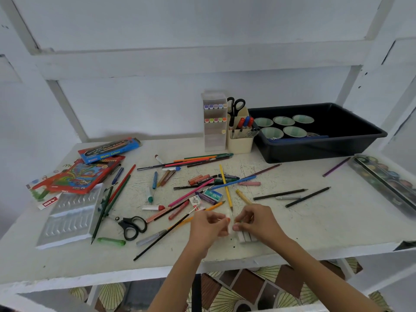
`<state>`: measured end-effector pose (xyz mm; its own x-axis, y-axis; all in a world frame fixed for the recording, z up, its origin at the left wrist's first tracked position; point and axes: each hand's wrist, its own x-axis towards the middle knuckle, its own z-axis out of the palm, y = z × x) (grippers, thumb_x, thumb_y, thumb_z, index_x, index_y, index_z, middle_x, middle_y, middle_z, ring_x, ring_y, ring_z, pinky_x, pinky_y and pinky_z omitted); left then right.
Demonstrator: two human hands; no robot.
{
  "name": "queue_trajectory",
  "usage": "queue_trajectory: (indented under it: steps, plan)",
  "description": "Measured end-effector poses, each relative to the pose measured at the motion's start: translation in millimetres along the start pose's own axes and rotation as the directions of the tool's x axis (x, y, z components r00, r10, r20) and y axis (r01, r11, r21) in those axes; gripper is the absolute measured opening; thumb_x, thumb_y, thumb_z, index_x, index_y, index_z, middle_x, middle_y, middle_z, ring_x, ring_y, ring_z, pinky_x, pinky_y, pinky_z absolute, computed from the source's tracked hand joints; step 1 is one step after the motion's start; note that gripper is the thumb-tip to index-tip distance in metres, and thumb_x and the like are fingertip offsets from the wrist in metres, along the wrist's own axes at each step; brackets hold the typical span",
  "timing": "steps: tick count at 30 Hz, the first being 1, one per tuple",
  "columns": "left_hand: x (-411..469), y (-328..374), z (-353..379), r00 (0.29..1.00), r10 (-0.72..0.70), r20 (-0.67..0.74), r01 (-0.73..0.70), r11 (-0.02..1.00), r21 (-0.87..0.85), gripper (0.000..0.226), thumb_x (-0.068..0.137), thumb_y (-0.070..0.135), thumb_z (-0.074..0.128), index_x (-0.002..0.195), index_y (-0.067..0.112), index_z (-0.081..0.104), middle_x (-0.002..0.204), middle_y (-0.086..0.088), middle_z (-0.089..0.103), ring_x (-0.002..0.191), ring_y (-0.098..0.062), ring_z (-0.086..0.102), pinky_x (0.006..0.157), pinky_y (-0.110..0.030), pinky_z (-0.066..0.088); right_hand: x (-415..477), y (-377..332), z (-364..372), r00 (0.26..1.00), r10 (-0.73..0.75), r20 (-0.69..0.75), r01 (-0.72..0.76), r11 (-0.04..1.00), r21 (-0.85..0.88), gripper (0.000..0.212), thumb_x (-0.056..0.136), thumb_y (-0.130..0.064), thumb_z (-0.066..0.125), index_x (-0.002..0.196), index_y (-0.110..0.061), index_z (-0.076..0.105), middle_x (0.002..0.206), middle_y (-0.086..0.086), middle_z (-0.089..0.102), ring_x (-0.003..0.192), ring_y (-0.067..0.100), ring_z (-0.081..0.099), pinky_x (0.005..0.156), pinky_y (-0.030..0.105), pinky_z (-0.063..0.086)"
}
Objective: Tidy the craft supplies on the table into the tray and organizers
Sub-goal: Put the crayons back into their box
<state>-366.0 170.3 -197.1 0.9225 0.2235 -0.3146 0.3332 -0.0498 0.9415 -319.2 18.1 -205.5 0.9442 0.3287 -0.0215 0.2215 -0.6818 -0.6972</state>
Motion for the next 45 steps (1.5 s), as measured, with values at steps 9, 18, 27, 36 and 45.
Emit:
queue_trajectory:
  steps: [9, 18, 27, 36, 45]
  plan:
    - [-3.3, -15.3, 17.6, 0.997, -0.012, -0.07, 0.011, 1.0, -0.009, 0.007, 0.083, 0.001, 0.067, 0.089, -0.001, 0.068, 0.083, -0.017, 0.07, 0.072, -0.021, 0.071, 0.059, -0.021, 0.056, -2.0, 10.3, -3.7, 0.999, -0.04, 0.036, 0.04, 0.999, -0.003, 0.01, 0.084, -0.017, 0.068, 0.09, -0.022, 0.073, 0.078, -0.007, 0.063, 0.069, 0.001, 0.053, 0.061, 0.008, 0.041]
    - [-3.8, -17.4, 22.9, 0.987, 0.086, -0.133, -0.04, 0.949, 0.313, 0.02, 0.085, 0.003, 0.062, 0.088, 0.023, 0.058, 0.078, -0.013, 0.067, 0.072, -0.024, 0.067, 0.072, -0.043, 0.056, -2.3, 14.4, 5.4, 0.993, -0.103, 0.05, 0.104, 0.994, -0.015, 0.028, 0.084, -0.018, 0.069, 0.109, -0.031, 0.066, 0.079, -0.004, 0.051, 0.064, 0.002, 0.05, 0.063, 0.009, 0.038]
    - [-10.2, -20.9, 31.3, 0.971, 0.166, -0.171, -0.095, 0.927, 0.363, 0.016, 0.084, 0.016, 0.069, 0.099, 0.017, 0.065, 0.084, -0.003, 0.067, 0.073, -0.015, 0.065, 0.069, -0.027, 0.055, -6.3, 10.6, -3.6, 0.989, -0.12, 0.089, 0.123, 0.992, -0.026, 0.032, 0.081, -0.01, 0.071, 0.109, -0.025, 0.068, 0.082, -0.008, 0.049, 0.067, 0.002, 0.05, 0.065, 0.008, 0.041]
    - [-5.8, -22.3, 43.9, 0.945, 0.248, -0.212, -0.099, 0.837, 0.539, 0.021, 0.091, 0.01, 0.051, 0.107, 0.017, 0.064, 0.104, 0.0, 0.062, 0.092, -0.015, 0.058, 0.071, -0.018, 0.038, -13.2, 10.9, 10.9, 0.976, -0.192, 0.102, 0.21, 0.955, -0.21, 0.037, 0.094, -0.012, 0.049, 0.129, -0.023, 0.056, 0.097, 0.004, 0.038, 0.091, 0.015, 0.042, 0.076, 0.016, 0.035]
    - [-8.3, -12.2, 20.5, 0.909, 0.336, -0.248, -0.232, 0.9, 0.369, 0.015, 0.094, 0.02, 0.055, 0.106, 0.014, 0.06, 0.09, -0.004, 0.064, 0.079, -0.014, 0.063, 0.074, -0.028, 0.051, 5.7, -7.7, 10.8, 0.984, -0.178, -0.018, 0.171, 0.964, -0.206, 0.016, 0.092, -0.014, 0.053, 0.102, -0.02, 0.064, 0.099, -0.002, 0.049, 0.09, 0.01, 0.052, 0.083, 0.023, 0.044]
